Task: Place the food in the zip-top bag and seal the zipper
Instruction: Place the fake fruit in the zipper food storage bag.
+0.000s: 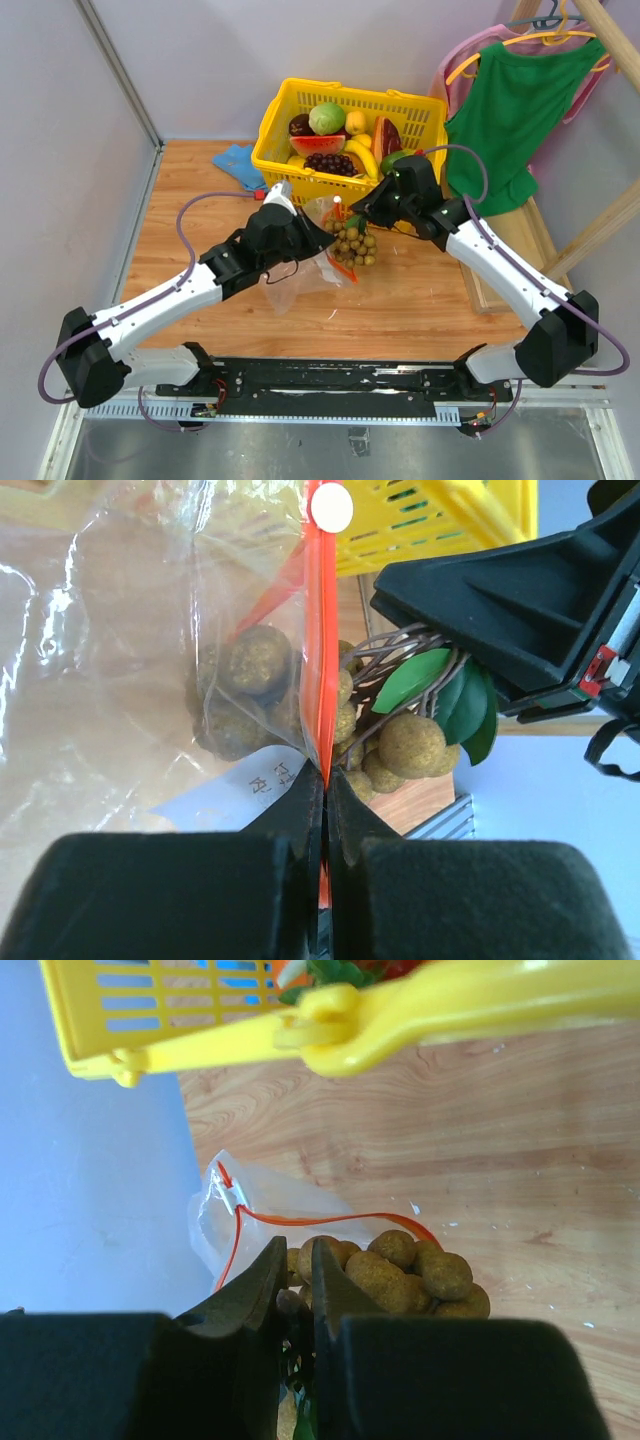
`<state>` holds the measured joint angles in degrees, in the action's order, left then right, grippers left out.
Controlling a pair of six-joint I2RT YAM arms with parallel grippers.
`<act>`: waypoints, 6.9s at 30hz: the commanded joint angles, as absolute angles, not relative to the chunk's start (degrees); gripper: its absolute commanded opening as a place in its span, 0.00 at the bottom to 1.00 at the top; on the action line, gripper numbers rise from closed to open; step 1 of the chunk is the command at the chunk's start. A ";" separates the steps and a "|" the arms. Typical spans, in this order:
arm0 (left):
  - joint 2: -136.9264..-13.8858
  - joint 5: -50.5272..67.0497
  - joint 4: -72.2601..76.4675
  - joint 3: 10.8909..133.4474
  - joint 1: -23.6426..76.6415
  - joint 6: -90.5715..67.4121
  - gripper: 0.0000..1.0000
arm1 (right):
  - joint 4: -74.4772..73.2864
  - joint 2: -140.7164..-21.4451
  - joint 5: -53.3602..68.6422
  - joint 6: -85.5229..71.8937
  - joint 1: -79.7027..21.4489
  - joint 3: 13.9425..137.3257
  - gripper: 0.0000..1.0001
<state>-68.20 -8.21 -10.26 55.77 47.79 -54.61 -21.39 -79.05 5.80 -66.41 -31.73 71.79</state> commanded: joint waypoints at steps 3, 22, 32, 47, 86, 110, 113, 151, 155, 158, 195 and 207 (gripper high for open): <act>-63.27 -5.08 0.19 47.92 47.72 -56.22 0.00 | -19.40 -79.33 9.74 -66.97 -31.71 68.68 0.01; -63.25 -6.31 -1.85 45.62 47.55 -53.04 0.00 | -24.07 -82.27 0.09 -57.80 -36.82 73.57 0.01; -65.69 -9.63 -15.35 52.80 47.55 -50.11 0.30 | -23.81 -83.50 -0.56 -55.64 -37.87 74.44 0.01; -70.80 -12.89 -28.87 62.55 47.55 -45.71 0.00 | -21.39 -86.96 3.41 -57.76 -39.11 75.00 0.01; -87.57 -18.23 -53.02 81.79 47.55 -45.47 0.50 | -19.77 -88.32 4.39 -58.80 -40.07 74.86 0.01; -86.87 -10.10 -49.37 87.17 48.76 -38.81 0.00 | -23.73 -85.52 4.12 -59.53 -37.51 75.94 0.01; -86.70 -9.19 -48.52 87.61 49.03 -38.15 0.00 | -23.45 -85.64 4.75 -59.66 -37.53 75.59 0.01; -70.78 3.72 -9.76 61.66 49.48 -36.04 0.00 | -13.39 -74.88 12.32 -68.54 -28.74 61.69 0.01; -69.30 2.29 -9.33 60.66 49.48 -36.33 0.00 | -15.58 -73.93 9.53 -65.95 -28.74 61.70 0.01; -69.02 2.00 -10.16 60.92 49.47 -36.55 0.00 | -16.25 -73.50 8.34 -64.98 -28.74 60.87 0.01; -72.38 8.23 -11.90 61.69 49.57 -38.68 0.00 | -13.50 -71.36 8.73 -69.54 -26.70 57.85 0.01; -74.78 6.04 -14.81 63.42 50.97 -33.98 0.00 | -12.72 -72.63 12.83 -73.70 -26.63 60.33 0.01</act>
